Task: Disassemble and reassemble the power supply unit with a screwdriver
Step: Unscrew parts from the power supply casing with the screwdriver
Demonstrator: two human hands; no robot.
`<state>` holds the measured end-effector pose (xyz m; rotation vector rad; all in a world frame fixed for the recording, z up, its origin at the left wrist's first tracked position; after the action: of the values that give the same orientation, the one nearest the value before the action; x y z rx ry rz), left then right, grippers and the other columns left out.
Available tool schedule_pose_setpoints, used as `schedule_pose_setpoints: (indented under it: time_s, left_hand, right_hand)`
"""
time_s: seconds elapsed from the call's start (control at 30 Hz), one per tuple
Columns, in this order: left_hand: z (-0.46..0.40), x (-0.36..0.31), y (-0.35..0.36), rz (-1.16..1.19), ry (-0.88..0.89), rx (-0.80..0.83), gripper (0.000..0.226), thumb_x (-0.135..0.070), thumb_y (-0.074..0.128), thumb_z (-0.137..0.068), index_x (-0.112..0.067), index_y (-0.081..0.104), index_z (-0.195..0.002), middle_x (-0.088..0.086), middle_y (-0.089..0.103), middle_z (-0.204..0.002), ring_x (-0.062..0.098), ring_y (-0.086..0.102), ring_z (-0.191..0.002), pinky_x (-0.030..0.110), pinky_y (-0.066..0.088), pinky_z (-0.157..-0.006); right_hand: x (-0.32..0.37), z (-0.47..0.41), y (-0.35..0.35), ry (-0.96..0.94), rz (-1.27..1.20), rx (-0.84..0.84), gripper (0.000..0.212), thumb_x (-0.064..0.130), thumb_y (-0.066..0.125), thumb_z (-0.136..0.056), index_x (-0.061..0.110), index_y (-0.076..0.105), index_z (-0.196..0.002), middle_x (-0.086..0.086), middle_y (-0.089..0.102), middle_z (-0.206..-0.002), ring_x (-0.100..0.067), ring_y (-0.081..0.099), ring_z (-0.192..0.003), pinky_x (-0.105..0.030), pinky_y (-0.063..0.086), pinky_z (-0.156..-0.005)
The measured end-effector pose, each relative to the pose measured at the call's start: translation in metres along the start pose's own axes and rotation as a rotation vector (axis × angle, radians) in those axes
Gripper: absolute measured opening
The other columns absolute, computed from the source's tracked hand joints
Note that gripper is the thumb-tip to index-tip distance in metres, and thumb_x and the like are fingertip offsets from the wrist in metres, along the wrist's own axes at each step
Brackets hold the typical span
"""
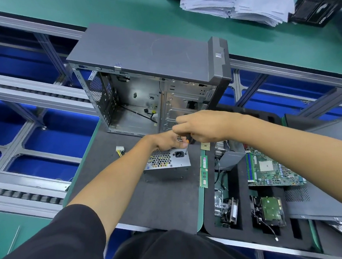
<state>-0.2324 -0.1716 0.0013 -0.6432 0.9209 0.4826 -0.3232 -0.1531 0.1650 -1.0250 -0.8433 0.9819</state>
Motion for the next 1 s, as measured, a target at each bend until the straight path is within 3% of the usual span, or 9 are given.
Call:
schedule_pose_setpoints:
  time_s: [0.07, 0.17, 0.27, 0.4, 0.47, 0.57, 0.77, 0.9, 1.0]
  left_hand:
    - [-0.001, 0.0, 0.001, 0.027, -0.01, -0.008, 0.03, -0.026, 0.06, -0.103, 0.001, 0.06, -0.114, 0.002, 0.054, -0.078, 0.014, 0.045, -0.071, 0.029, 0.04, -0.07]
    - [0.0, 0.001, 0.001, 0.047, -0.017, -0.007, 0.029, -0.018, 0.06, -0.103, 0.003, 0.055, -0.123, -0.018, 0.053, -0.056, 0.001, 0.044, -0.05, 0.019, 0.038, -0.054]
    - [-0.002, 0.002, 0.001, 0.06, -0.035, -0.007, 0.032, -0.021, 0.061, -0.102, 0.005, 0.058, -0.12, -0.008, 0.064, -0.082, 0.012, 0.051, -0.076, 0.021, 0.046, -0.073]
    - [-0.002, 0.005, -0.002, -0.03, -0.034, -0.003, 0.031, -0.026, 0.06, -0.103, -0.023, 0.061, -0.072, -0.025, 0.058, -0.059, -0.01, 0.052, -0.06, 0.003, 0.04, -0.06]
    - [-0.002, 0.005, -0.002, 0.007, -0.028, -0.009, 0.016, -0.023, 0.063, -0.101, -0.016, 0.069, -0.088, -0.016, 0.062, -0.074, -0.004, 0.053, -0.071, 0.007, 0.044, -0.066]
    - [-0.001, 0.001, 0.0, 0.076, -0.022, -0.021, 0.035, -0.021, 0.065, -0.099, 0.001, 0.059, -0.126, 0.017, 0.065, -0.112, 0.021, 0.054, -0.101, 0.039, 0.048, -0.099]
    - [0.0, 0.003, -0.003, 0.018, 0.009, -0.01, 0.032, -0.024, 0.062, -0.101, 0.006, 0.06, -0.114, 0.01, 0.061, -0.102, 0.015, 0.053, -0.089, 0.014, 0.045, -0.076]
    - [0.001, -0.002, -0.001, 0.06, 0.013, -0.029, 0.041, -0.021, 0.063, -0.1, 0.005, 0.055, -0.131, 0.025, 0.06, -0.131, 0.02, 0.051, -0.106, 0.046, 0.046, -0.103]
    - [0.001, -0.003, 0.001, 0.082, 0.003, -0.03, 0.043, -0.021, 0.064, -0.1, 0.0, 0.054, -0.136, 0.022, 0.061, -0.121, 0.022, 0.048, -0.098, 0.041, 0.041, -0.087]
  right_hand:
    - [-0.002, -0.003, -0.002, 0.047, 0.044, -0.039, 0.026, 0.011, 0.052, -0.084, 0.027, 0.033, -0.09, 0.005, 0.043, -0.084, -0.02, 0.044, -0.069, -0.032, 0.024, -0.05]
    - [-0.009, -0.005, -0.001, 0.142, 0.125, -0.041, 0.011, 0.037, 0.034, -0.088, 0.026, 0.035, -0.088, 0.004, 0.05, -0.077, -0.024, 0.052, -0.068, -0.032, 0.027, -0.051]
    - [-0.01, -0.004, 0.002, 0.092, 0.019, -0.028, 0.012, 0.025, 0.044, -0.088, 0.03, 0.034, -0.092, 0.002, 0.043, -0.096, -0.017, 0.044, -0.076, -0.026, 0.025, -0.052]
    - [-0.003, -0.004, 0.0, -0.005, -0.05, 0.012, 0.033, 0.006, 0.051, -0.078, 0.03, 0.031, -0.089, 0.007, 0.033, -0.089, -0.01, 0.032, -0.069, -0.025, 0.02, -0.052]
    - [-0.006, -0.003, -0.001, 0.05, 0.046, -0.013, 0.021, 0.021, 0.049, -0.082, 0.03, 0.03, -0.085, 0.009, 0.039, -0.081, -0.011, 0.039, -0.064, -0.031, 0.025, -0.051]
    - [-0.011, 0.002, 0.002, 0.124, 0.104, -0.065, 0.013, 0.043, 0.029, -0.081, 0.031, 0.028, -0.085, 0.005, 0.051, -0.074, -0.022, 0.047, -0.062, -0.031, 0.022, -0.047]
    - [0.003, -0.003, 0.0, 0.007, -0.215, -0.004, 0.033, 0.005, 0.053, -0.075, 0.027, 0.037, -0.093, 0.004, 0.042, -0.093, -0.014, 0.039, -0.084, -0.031, 0.032, -0.065]
    - [-0.004, -0.008, -0.003, 0.126, -0.065, -0.069, 0.018, 0.019, 0.051, -0.086, 0.024, 0.035, -0.091, 0.003, 0.047, -0.082, -0.018, 0.044, -0.071, -0.031, 0.027, -0.055]
    - [-0.007, -0.005, 0.002, 0.202, 0.087, -0.026, 0.018, 0.042, 0.034, -0.093, 0.024, 0.032, -0.093, 0.001, 0.047, -0.067, -0.026, 0.048, -0.06, -0.032, 0.026, -0.05]
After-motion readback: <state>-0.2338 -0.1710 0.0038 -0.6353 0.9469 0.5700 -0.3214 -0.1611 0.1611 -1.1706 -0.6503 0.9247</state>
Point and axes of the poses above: each hand's wrist, its own z-axis away from the middle knuckle, its own y-axis out of the palm, x = y × z, the point moved 5 cm from there along -z, towards the middle knuckle
